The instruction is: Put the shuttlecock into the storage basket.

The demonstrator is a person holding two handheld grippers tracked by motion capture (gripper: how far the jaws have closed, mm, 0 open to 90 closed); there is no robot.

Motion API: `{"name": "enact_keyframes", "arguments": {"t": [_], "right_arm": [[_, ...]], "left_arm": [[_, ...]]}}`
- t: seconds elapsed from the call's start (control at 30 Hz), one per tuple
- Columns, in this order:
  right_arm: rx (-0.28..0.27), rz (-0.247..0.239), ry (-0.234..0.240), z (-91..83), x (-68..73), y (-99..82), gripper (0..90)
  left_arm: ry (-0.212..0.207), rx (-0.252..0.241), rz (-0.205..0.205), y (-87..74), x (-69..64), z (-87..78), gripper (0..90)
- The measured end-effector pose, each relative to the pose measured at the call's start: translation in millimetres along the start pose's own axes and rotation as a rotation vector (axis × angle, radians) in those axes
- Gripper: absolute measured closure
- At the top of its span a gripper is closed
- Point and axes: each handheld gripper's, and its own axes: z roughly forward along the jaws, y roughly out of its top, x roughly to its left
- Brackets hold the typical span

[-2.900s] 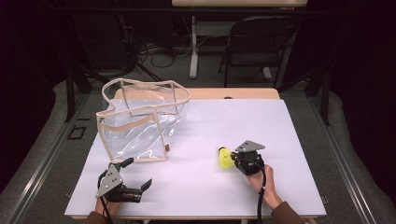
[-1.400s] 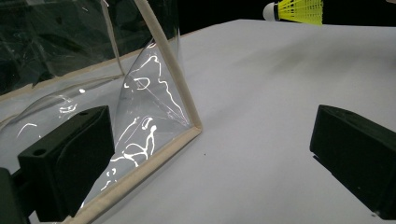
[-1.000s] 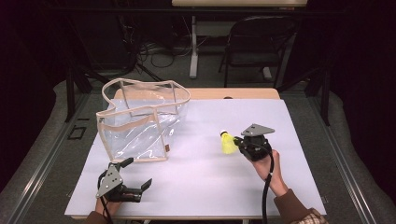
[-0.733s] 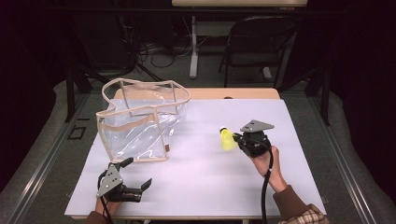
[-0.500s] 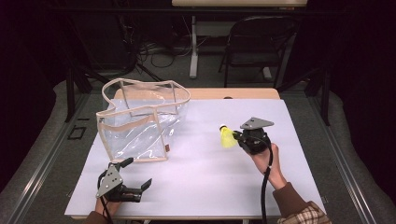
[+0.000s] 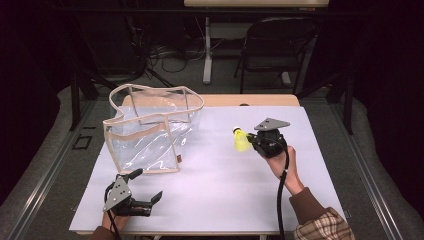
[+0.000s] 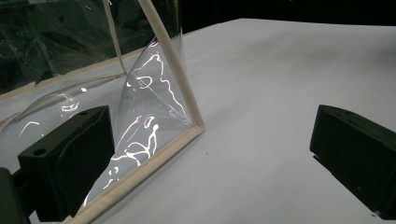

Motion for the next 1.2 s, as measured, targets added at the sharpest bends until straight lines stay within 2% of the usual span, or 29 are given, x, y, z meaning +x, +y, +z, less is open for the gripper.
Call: {"name": "enact_keyframes", "arguments": {"t": [0.6, 0.77, 1.2], "right_arm": [[-0.019, 0.003, -0.002, 4.4, -4.8, 22.6, 89.7], [-0.022, -0.009, 0.000, 5.8, -4.0, 30.5, 89.7], [-0.026, -0.008, 0.003, 14.9, -4.7, 45.2, 89.7]], "left_arm": [[-0.001, -0.003, -0.001, 0.1, -0.2, -0.2, 0.0], [-0.002, -0.004, -0.003, 0.1, 0.0, -0.1, 0.0], [0.000, -0.007, -0.002, 0.2, 0.4, -0.5, 0.0]]}}
